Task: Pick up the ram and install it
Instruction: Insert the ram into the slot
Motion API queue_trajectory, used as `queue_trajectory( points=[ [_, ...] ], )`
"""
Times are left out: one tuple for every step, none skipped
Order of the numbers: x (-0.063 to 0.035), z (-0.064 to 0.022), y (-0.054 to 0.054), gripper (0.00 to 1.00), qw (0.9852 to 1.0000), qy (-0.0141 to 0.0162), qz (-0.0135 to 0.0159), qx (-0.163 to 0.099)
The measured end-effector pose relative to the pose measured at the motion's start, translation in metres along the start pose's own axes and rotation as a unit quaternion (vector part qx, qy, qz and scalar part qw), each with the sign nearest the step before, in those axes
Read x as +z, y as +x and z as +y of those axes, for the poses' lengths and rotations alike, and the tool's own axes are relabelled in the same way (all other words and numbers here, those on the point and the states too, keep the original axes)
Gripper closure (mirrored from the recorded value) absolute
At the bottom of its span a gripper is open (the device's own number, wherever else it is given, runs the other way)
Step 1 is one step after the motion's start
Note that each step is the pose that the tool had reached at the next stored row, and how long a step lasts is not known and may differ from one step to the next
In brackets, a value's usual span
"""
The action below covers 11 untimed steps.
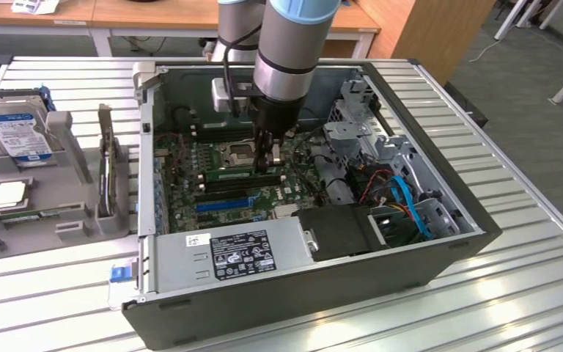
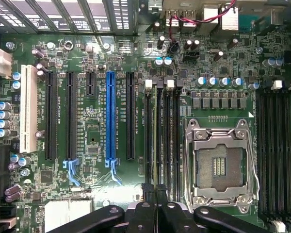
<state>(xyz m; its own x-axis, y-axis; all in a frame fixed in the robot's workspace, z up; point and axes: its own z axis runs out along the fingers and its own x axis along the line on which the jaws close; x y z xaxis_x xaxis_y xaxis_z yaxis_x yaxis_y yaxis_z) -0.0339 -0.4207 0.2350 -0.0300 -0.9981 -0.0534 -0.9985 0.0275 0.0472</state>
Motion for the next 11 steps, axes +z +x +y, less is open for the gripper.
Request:
queue_trajectory(
  points=[
    [0.0000,0.0000,0.0000,0.88,1.0000,0.0000,0.0001,0.000],
    [0.0000,0.0000,0.0000,0.88,1.0000,0.0000,0.0001,0.000],
    [0.0000,0.0000,0.0000,0.88,1.0000,0.0000,0.0001,0.000],
    [0.0001,0.0000,0.0000,0.88,1.0000,0.0000,0.0000,0.000],
    [0.0001,0.0000,0.0000,0.88,1.0000,0.0000,0.0000,0.000],
    [0.0001,0.0000,0.0000,0.88,1.0000,0.0000,0.0000,0.000],
    [0.0002,0.0000,0.0000,0.88,1.0000,0.0000,-0.0001,0.000],
    [0.0002,0.0000,0.0001,0.88,1.0000,0.0001,-0.0001,0.000],
    [0.0002,0.0000,0.0002,0.88,1.0000,0.0001,-0.0001,0.000],
    [0.0001,0.0000,0.0005,0.88,1.0000,0.0001,-0.0001,0.000],
    [0.0001,0.0000,0.0007,0.88,1.0000,0.0000,0.0000,0.000]
  ],
)
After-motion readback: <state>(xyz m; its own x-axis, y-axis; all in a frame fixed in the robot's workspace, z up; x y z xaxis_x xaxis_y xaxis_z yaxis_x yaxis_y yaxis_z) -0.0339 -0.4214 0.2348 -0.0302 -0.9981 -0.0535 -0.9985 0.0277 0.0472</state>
